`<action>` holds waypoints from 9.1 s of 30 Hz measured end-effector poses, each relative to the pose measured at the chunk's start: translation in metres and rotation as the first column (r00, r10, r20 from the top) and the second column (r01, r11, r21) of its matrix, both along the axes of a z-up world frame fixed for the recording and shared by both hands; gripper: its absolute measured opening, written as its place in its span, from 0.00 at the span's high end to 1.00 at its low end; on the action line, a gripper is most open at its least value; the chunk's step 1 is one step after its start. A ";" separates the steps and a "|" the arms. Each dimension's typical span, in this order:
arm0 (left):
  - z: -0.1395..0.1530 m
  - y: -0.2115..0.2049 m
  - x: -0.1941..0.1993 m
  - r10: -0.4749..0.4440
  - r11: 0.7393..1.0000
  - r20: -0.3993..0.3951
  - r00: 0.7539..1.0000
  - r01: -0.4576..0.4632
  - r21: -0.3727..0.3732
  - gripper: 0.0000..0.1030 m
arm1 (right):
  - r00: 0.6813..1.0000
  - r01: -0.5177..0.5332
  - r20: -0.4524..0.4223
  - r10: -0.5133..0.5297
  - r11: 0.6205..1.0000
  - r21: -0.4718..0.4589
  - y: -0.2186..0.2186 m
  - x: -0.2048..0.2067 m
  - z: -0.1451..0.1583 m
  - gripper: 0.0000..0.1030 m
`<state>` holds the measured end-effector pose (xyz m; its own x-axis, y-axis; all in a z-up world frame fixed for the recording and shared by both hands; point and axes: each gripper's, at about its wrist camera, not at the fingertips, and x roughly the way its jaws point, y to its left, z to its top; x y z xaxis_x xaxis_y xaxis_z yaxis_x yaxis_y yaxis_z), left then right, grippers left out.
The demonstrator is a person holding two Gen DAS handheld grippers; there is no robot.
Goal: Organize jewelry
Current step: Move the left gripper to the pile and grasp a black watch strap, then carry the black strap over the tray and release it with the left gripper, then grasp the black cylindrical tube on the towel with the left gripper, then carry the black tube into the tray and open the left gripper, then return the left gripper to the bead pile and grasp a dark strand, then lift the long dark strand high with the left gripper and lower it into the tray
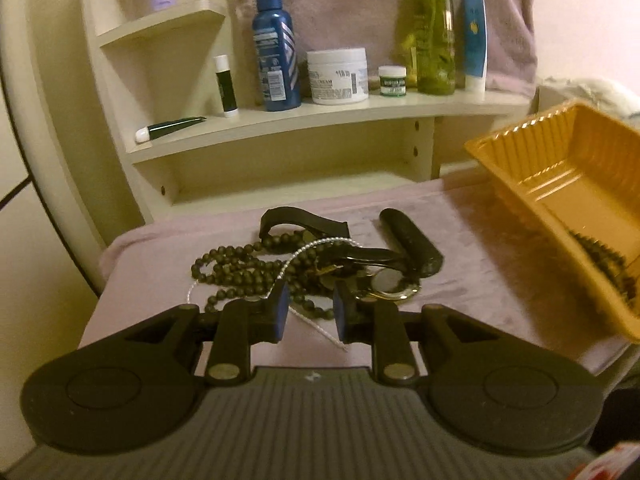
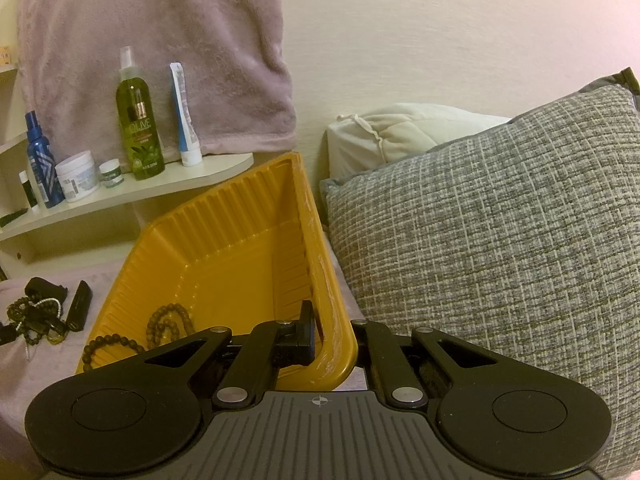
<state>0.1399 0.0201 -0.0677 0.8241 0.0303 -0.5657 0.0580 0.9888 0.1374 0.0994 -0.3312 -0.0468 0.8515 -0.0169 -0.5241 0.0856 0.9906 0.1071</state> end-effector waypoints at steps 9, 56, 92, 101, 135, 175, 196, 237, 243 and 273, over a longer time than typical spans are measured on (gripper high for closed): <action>-0.014 -0.014 0.021 -0.050 0.993 -0.005 0.999 0.050 0.106 0.80 | 1.000 -0.001 -0.002 0.001 1.000 -0.004 -0.002 0.001 -0.001 0.94; 0.059 -0.121 -0.011 -0.379 0.900 0.066 0.923 0.384 -0.207 0.97 | 1.000 -0.003 -0.001 0.003 1.000 0.001 -0.002 0.001 0.002 0.94; 0.017 -0.056 -0.010 -0.095 0.990 0.058 0.994 0.100 -0.102 0.74 | 1.000 0.005 0.002 -0.005 1.000 0.012 0.000 -0.002 -0.001 0.94; -0.005 -0.065 0.016 -0.052 0.992 0.043 0.998 0.056 -0.111 0.70 | 1.000 0.003 -0.004 -0.003 1.000 0.013 -0.001 -0.002 0.000 0.94; -0.003 -0.045 0.014 -0.010 0.976 -0.007 1.000 0.008 -0.217 0.81 | 1.000 0.002 -0.001 -0.002 1.000 0.009 0.001 0.000 0.002 0.94; 0.042 -0.144 -0.015 -0.376 0.886 0.048 0.926 0.374 -0.273 0.81 | 1.000 0.006 0.001 -0.006 1.000 0.019 0.002 -0.002 0.002 0.94; 0.032 -0.072 0.006 -0.094 0.991 -0.012 0.995 0.093 -0.096 0.69 | 1.000 0.012 -0.004 -0.011 1.000 0.017 0.003 -0.001 0.001 0.94; -0.009 0.023 0.019 -0.003 1.000 -0.036 0.999 0.003 0.002 0.80 | 1.000 0.008 -0.024 -0.008 1.000 -0.003 -0.004 0.007 -0.003 0.94; -0.014 0.017 0.025 0.007 0.997 -0.072 0.997 -0.012 -0.070 0.80 | 1.000 0.006 -0.023 -0.006 1.000 -0.004 -0.005 0.008 -0.003 0.94; 0.167 0.038 0.030 -0.274 0.961 0.120 0.954 0.267 0.074 0.95 | 1.000 -0.010 0.010 0.010 1.000 -0.007 0.003 0.003 0.007 0.94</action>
<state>0.1703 0.0582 0.0990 0.8713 -0.1749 -0.4586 0.3003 0.9290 0.2162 0.1020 -0.3281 -0.0398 0.8570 -0.0116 -0.5152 0.0743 0.9921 0.1012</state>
